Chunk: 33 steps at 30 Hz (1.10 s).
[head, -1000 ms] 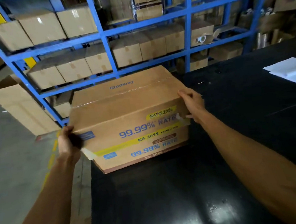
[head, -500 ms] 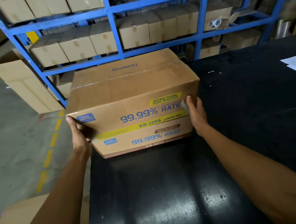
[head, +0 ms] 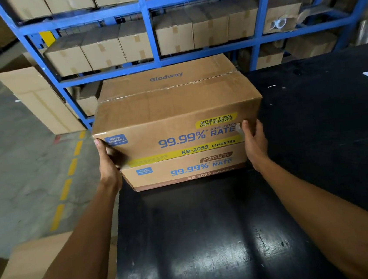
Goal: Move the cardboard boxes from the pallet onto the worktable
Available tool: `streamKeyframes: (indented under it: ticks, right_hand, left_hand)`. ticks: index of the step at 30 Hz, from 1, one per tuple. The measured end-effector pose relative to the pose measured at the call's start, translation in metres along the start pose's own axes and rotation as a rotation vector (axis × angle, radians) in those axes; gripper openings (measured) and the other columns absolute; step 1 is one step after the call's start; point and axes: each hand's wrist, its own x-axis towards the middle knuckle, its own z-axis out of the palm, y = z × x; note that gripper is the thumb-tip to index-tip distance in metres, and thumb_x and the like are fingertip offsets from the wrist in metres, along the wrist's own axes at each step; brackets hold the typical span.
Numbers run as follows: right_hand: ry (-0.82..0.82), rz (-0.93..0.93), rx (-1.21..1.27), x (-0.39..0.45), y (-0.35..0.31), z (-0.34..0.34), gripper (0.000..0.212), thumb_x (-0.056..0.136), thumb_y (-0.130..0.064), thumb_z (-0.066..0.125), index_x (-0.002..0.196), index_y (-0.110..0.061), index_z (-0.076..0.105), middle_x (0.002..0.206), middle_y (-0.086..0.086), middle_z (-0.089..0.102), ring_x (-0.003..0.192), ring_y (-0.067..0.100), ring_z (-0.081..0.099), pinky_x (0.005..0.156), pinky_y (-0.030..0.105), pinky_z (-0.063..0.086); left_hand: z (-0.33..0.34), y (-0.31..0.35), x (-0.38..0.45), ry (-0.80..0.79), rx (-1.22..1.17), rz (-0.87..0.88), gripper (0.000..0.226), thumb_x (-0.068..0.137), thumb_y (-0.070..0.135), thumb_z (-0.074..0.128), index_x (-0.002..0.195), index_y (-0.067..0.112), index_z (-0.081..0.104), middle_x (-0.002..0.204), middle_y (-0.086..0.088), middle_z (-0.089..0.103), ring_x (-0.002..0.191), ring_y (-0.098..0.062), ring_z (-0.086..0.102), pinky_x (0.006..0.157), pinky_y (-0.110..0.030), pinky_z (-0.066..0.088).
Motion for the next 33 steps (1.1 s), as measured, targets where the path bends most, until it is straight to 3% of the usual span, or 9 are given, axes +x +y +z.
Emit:
streamKeyframes:
  ticks: [6, 9, 13, 14, 15, 16, 19, 26, 33]
  right_hand:
    - [-0.013, 0.059, -0.082, -0.001, 0.001, 0.004, 0.068, 0.1, -0.055, 0.043, 0.157, -0.027, 0.017, 0.158, 0.003, 0.036, 0.144, 0.03, 0.036, 0.114, 0.053, 0.032]
    - [-0.03, 0.114, -0.165, -0.015, 0.006, 0.007, 0.074, 0.099, -0.045, 0.053, 0.159, -0.024, 0.015, 0.159, 0.007, 0.035, 0.141, 0.033, 0.04, 0.11, 0.051, 0.038]
    - [-0.179, 0.05, -0.264, -0.053, 0.018, 0.024, 0.057, 0.096, -0.027, 0.061, 0.148, -0.022, 0.038, 0.146, 0.007, 0.05, 0.131, 0.03, 0.052, 0.106, 0.049, 0.046]
    - [-0.233, 0.009, -0.282, -0.068, 0.02, 0.03, 0.05, 0.096, -0.023, 0.062, 0.142, -0.019, 0.044, 0.141, 0.008, 0.054, 0.128, 0.03, 0.054, 0.105, 0.048, 0.047]
    - [-0.275, -0.022, -0.307, -0.078, 0.023, 0.037, 0.046, 0.095, -0.021, 0.062, 0.138, -0.015, 0.047, 0.139, 0.01, 0.056, 0.127, 0.03, 0.055, 0.105, 0.047, 0.046]
    - [-0.308, -0.044, -0.344, -0.09, 0.025, 0.044, 0.046, 0.096, -0.021, 0.062, 0.138, -0.013, 0.048, 0.138, 0.011, 0.057, 0.128, 0.03, 0.054, 0.106, 0.045, 0.044]
    - [-0.404, -0.097, -0.429, -0.131, 0.021, 0.064, 0.052, 0.096, -0.027, 0.061, 0.144, -0.013, 0.046, 0.138, 0.011, 0.058, 0.126, 0.029, 0.055, 0.105, 0.038, 0.043]
    - [-0.697, -0.27, -0.536, -0.229, 0.016, 0.112, 0.045, 0.096, -0.037, 0.057, 0.138, -0.022, 0.051, 0.127, -0.002, 0.068, 0.115, 0.023, 0.064, 0.099, 0.042, 0.051]
    - [-1.074, -0.42, -0.539, -0.342, 0.023, 0.139, 0.041, 0.099, -0.034, 0.056, 0.138, -0.023, 0.054, 0.12, -0.007, 0.07, 0.108, 0.015, 0.067, 0.094, 0.035, 0.052]
  left_hand:
    - [0.0, -0.001, -0.003, 0.033, 0.018, -0.01, 0.074, 0.095, 0.07, 0.038, 0.14, 0.013, 0.054, 0.131, -0.003, 0.059, 0.119, -0.018, 0.057, 0.105, -0.036, 0.046]
    - [-0.008, -0.005, -0.015, 0.003, 0.128, 0.004, 0.05, 0.098, 0.06, 0.047, 0.116, 0.017, 0.063, 0.114, -0.003, 0.066, 0.102, -0.016, 0.064, 0.099, -0.033, 0.052]
    - [-0.024, -0.026, -0.047, -0.052, 0.222, -0.055, 0.029, 0.1, 0.027, 0.059, 0.123, 0.009, 0.059, 0.112, -0.02, 0.072, 0.092, -0.021, 0.067, 0.068, -0.023, 0.058]
    - [-0.029, -0.03, -0.061, -0.07, 0.254, -0.078, 0.031, 0.101, 0.024, 0.057, 0.127, 0.006, 0.058, 0.117, -0.029, 0.067, 0.097, -0.027, 0.064, 0.069, -0.026, 0.058]
    - [-0.031, -0.036, -0.069, -0.08, 0.292, -0.087, 0.037, 0.102, 0.021, 0.056, 0.133, 0.003, 0.056, 0.123, -0.034, 0.061, 0.111, -0.014, 0.03, 0.077, -0.03, 0.058]
    - [-0.038, -0.041, -0.079, -0.078, 0.33, -0.089, 0.041, 0.102, 0.021, 0.056, 0.138, 0.003, 0.053, 0.129, -0.034, 0.058, 0.13, -0.049, 0.046, 0.09, -0.037, 0.055]
    - [-0.063, -0.051, -0.108, -0.098, 0.372, -0.052, 0.042, 0.1, 0.021, 0.06, 0.138, 0.005, 0.055, 0.128, -0.021, 0.063, 0.105, -0.019, 0.058, 0.094, -0.037, 0.047]
    - [-0.162, -0.063, -0.181, 0.008, 0.458, 0.031, 0.008, 0.097, 0.023, 0.064, 0.1, 0.027, 0.07, 0.095, -0.006, 0.071, 0.09, -0.028, 0.067, 0.078, -0.032, 0.051]
    - [-0.249, -0.091, -0.309, 0.315, 0.371, -0.054, 0.019, 0.1, 0.026, 0.059, 0.114, 0.02, 0.07, 0.106, -0.001, 0.072, 0.088, -0.018, 0.068, 0.082, -0.032, 0.053]
